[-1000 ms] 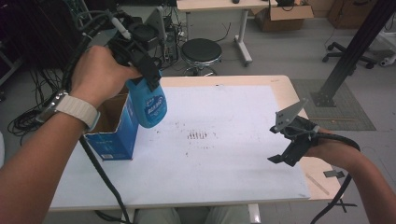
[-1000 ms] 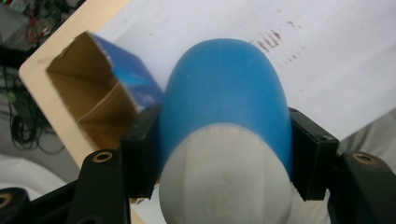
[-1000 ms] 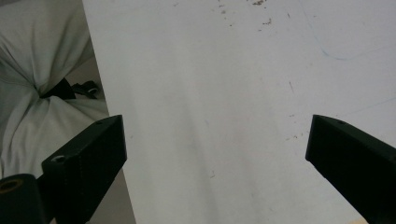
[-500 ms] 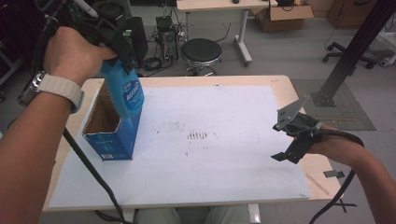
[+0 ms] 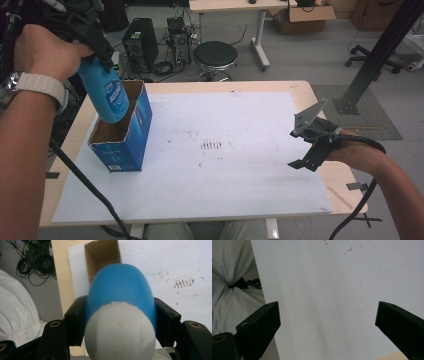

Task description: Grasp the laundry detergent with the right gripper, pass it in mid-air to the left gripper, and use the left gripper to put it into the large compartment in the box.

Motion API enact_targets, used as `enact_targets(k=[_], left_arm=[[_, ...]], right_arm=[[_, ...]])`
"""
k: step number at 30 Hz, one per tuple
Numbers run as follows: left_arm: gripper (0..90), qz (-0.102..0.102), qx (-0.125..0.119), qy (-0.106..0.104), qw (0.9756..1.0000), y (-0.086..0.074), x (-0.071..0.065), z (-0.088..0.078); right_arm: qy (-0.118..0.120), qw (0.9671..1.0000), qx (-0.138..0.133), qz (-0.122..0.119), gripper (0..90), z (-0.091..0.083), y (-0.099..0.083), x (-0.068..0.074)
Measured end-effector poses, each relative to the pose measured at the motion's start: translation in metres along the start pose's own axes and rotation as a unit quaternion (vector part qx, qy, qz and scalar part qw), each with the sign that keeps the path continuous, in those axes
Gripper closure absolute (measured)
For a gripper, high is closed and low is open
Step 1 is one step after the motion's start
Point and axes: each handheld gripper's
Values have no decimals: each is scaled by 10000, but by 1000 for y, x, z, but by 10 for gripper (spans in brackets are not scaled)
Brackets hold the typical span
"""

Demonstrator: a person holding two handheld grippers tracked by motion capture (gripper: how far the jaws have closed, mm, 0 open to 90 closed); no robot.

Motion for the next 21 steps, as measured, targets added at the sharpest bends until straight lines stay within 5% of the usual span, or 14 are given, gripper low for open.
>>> enact_targets(k=[7,21], left_arm=[[384,-249,-20,47,9997,-5,14,13],[385,-319,4,47,9995,-11,21,58]], right_arm=[[-11,10000,38,47,62,-2,-2,-2],[-29,9998,82,166,66,-1,-7,-4]])
Point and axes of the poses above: each handheld gripper's, and its own axes: z roughly forward along the jaws, y roughly out of its top, x roughly to its left, and after that the axes turned 6 degrees about z, right-handed
